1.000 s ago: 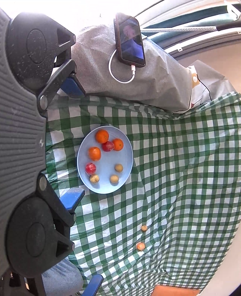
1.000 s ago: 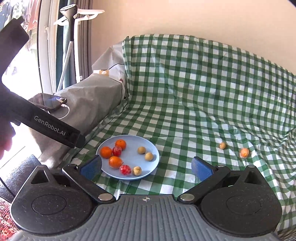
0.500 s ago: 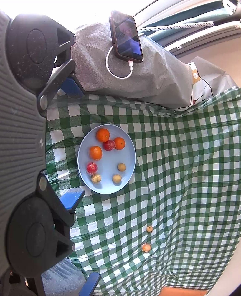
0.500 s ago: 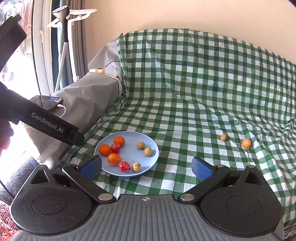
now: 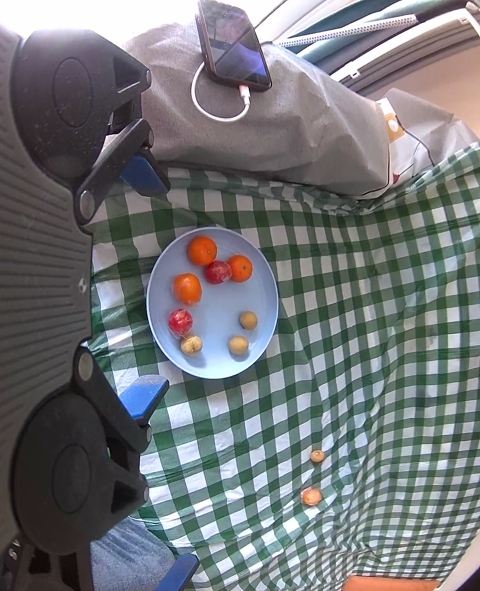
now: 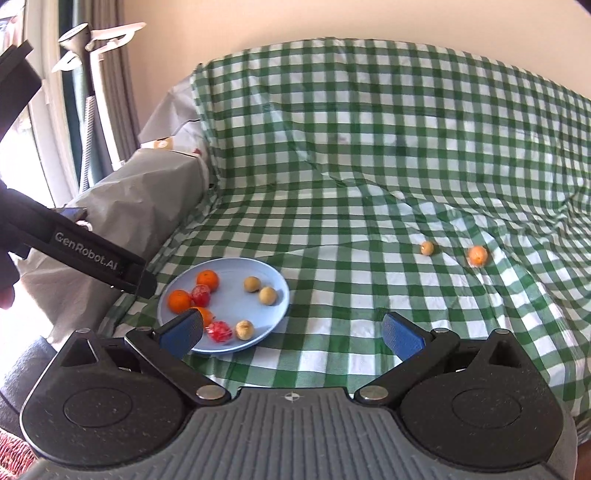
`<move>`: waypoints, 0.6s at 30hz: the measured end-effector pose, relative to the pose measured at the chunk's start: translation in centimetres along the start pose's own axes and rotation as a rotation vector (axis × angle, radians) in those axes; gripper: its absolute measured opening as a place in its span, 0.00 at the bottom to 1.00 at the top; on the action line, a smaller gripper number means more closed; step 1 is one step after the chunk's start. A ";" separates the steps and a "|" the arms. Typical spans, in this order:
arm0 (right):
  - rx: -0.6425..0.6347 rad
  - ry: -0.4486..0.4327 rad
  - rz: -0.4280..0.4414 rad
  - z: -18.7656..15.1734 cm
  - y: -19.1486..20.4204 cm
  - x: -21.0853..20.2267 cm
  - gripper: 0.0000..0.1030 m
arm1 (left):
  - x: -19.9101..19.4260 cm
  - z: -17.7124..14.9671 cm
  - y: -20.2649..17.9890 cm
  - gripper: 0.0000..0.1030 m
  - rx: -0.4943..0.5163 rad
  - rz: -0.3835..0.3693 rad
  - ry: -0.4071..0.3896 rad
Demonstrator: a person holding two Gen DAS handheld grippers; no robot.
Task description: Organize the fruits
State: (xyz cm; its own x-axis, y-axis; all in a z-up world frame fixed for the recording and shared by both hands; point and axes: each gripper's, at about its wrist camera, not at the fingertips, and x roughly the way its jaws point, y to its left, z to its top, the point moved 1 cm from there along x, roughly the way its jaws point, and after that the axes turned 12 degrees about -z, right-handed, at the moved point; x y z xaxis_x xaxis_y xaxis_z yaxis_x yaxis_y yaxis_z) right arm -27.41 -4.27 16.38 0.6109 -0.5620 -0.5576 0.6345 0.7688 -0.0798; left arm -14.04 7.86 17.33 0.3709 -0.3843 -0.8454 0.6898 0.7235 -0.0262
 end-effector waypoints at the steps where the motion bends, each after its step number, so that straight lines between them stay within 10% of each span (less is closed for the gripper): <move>1: 0.010 0.003 -0.009 0.0 -0.3 0.2 0.99 | 0.2 0.2 -0.2 1.00 0.002 0.000 0.004; 18: 0.163 0.039 -0.166 0.1 -7.0 4.4 0.99 | 5.7 4.7 -4.8 1.00 0.071 -0.022 0.063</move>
State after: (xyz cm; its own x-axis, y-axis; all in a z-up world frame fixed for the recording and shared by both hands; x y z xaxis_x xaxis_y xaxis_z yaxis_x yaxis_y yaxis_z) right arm -29.10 -12.14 14.54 0.4749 -0.6621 -0.5797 0.7950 0.6053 -0.0402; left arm -12.27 -0.48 15.20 0.3173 -0.3614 -0.8768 0.7407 0.6718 -0.0089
